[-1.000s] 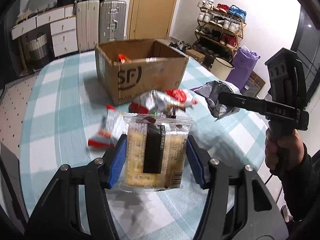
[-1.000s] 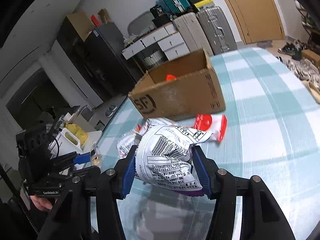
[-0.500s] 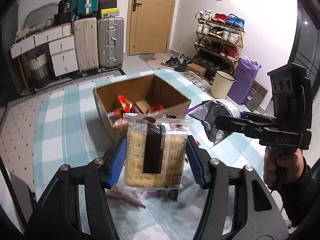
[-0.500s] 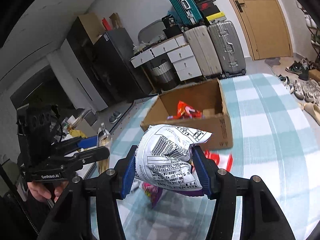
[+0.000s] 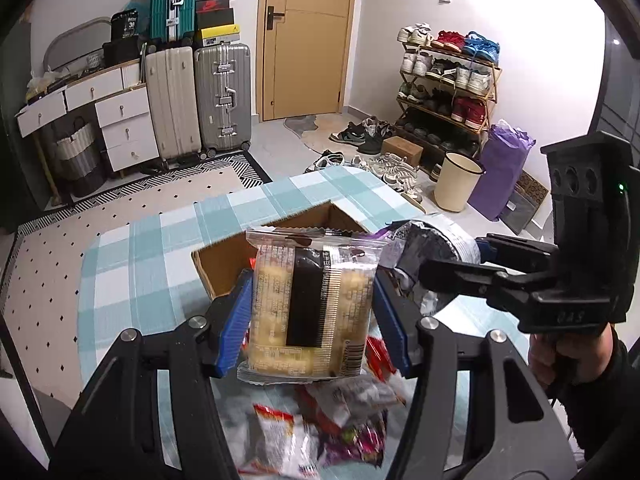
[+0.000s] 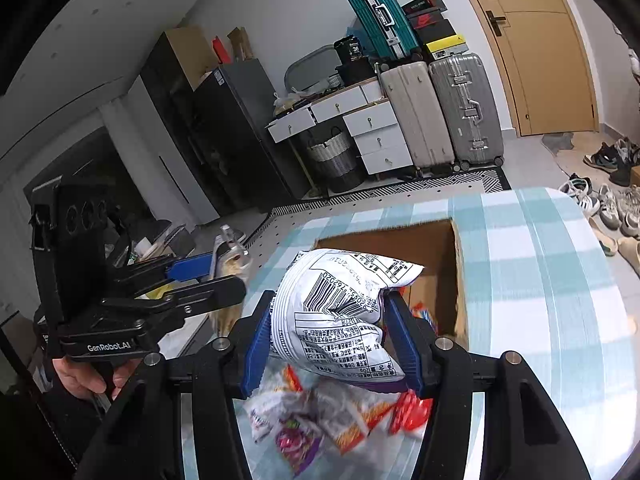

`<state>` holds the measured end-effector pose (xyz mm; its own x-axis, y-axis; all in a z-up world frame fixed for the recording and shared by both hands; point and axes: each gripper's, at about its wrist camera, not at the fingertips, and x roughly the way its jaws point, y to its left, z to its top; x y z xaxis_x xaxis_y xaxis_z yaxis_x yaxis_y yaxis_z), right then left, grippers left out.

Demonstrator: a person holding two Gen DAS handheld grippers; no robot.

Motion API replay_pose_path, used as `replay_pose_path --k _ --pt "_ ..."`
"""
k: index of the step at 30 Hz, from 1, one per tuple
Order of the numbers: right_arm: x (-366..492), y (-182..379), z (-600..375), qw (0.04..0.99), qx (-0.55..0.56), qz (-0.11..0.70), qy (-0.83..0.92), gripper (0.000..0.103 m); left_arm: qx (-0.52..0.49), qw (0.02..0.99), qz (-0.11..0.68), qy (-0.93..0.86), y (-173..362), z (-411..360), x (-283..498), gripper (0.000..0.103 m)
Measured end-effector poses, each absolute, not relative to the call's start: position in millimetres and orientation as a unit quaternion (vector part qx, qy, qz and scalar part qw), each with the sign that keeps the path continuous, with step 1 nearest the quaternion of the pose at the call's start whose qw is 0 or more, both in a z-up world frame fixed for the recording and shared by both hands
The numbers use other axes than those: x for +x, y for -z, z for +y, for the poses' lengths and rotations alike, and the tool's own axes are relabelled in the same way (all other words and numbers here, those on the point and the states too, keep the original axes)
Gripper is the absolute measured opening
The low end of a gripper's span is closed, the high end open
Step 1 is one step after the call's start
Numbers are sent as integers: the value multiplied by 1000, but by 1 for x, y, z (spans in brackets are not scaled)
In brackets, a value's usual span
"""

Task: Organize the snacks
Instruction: 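Carry the cracker pack and white chip bag into the box and release both, then move both grippers back over the remaining snack pile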

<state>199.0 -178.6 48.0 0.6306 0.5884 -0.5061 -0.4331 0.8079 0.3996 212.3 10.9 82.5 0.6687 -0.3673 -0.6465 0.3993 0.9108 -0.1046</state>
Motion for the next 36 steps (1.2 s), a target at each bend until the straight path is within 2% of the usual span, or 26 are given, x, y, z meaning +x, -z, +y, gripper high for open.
replay_pose_path --k 10,26,27,29,32,36 --pt "258 -42 -177 894 115 332 -278 55 20 906 369 205 -59 10 296 55" --pt "308 1 -169 892 88 361 -256 56 17 891 402 209 -5 7 348 55" --pt "310 3 -168 893 85 363 -251 56 20 891 404 208 -3 6 349 58" --pt "313 7 -166 893 75 369 -247 59 24 889 407 206 1 4 351 62" --pt "313 9 -168 896 69 367 -241 73 28 894 405 190 2 5 351 66" --pt "307 6 -173 902 68 355 -237 74 22 898 397 187 -3 10 346 67"
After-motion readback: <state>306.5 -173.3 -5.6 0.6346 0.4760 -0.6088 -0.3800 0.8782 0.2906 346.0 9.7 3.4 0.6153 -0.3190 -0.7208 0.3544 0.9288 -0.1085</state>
